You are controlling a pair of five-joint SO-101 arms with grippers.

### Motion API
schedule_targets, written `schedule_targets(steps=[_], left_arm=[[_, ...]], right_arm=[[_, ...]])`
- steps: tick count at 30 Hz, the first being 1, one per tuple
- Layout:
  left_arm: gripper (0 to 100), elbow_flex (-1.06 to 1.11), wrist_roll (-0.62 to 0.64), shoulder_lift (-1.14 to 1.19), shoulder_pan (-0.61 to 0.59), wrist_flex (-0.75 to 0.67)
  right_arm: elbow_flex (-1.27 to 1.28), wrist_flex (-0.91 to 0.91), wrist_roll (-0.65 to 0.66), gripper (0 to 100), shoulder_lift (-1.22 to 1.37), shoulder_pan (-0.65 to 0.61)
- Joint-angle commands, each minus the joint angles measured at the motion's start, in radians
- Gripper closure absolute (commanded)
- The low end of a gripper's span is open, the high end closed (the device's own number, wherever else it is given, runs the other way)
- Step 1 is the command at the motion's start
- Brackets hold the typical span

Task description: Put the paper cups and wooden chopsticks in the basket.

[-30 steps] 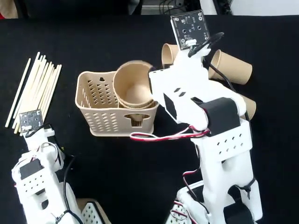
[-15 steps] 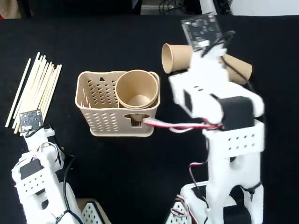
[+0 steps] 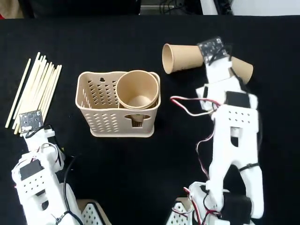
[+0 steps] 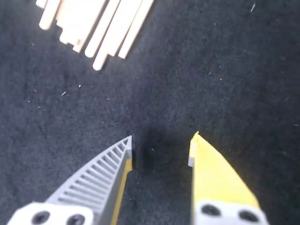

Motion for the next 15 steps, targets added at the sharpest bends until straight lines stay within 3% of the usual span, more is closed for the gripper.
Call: schedule_targets(steps=[1, 4, 8, 15], left_arm=[[80, -0.002, -0.006, -0.012, 0.008, -0.012], [80, -0.002, -0.006, -0.012, 0.008, -0.012], [80, -0.002, -0.006, -0.012, 0.008, -0.012], [80, -0.002, -0.006, -0.012, 0.008, -0.012]], right_arm=[[0.071, -0.190, 0.038, 63.5, 0.008, 0.052], [0.117, -0.304, 0.092, 66.8, 0.036, 0.104], [0.142, -0.417, 0.183, 78.8, 0.091, 0.160], [0.142, -0.468, 0.209, 95.6, 0.102, 0.204]])
